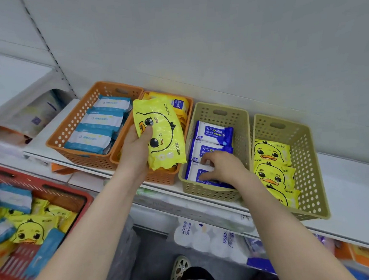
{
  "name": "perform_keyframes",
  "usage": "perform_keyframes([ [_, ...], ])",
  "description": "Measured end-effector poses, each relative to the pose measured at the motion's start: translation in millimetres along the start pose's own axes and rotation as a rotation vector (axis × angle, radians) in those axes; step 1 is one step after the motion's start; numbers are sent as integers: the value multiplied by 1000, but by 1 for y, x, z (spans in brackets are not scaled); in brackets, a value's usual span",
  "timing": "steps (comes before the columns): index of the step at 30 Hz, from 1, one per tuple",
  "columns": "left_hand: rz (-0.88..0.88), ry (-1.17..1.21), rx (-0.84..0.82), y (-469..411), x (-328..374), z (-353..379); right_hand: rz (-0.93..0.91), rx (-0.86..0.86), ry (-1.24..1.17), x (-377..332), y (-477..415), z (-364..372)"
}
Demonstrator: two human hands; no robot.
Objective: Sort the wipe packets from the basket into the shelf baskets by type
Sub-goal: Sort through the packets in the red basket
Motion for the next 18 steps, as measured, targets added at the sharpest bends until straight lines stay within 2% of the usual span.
perform_keyframes([
  [9,1,-26,-8,3,1,0,-4,-30,73,-6,-9,2],
  [11,3,-27,-8,3,1,0,-3,34,88,-10,-8,-4],
  [12,4,-24,-10,3,1,0,-13,120,53,-14,-7,-10],
  [13,5,-16,-10,3,1,0,-28,227,-42,-20,-5,-18],
  [15,6,8,-9,2,1,2,-27,334,-429,-35,0,-33],
  [17,17,35,-21,1,2,9,-31,166,-910,-55,4,-41],
  [18,22,42,-32,2,3,13,-49,65,-1050,-63,5,-40],
])
Point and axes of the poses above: each hand's wrist, its own y-axis away from the middle knuckle, its own z-axis out of the palm, x = y × z, the point moved 2 cm from there along -y, towards the middle knuckle, and after that the axes turned 14 degrees about -y, right-handed, at the moved point
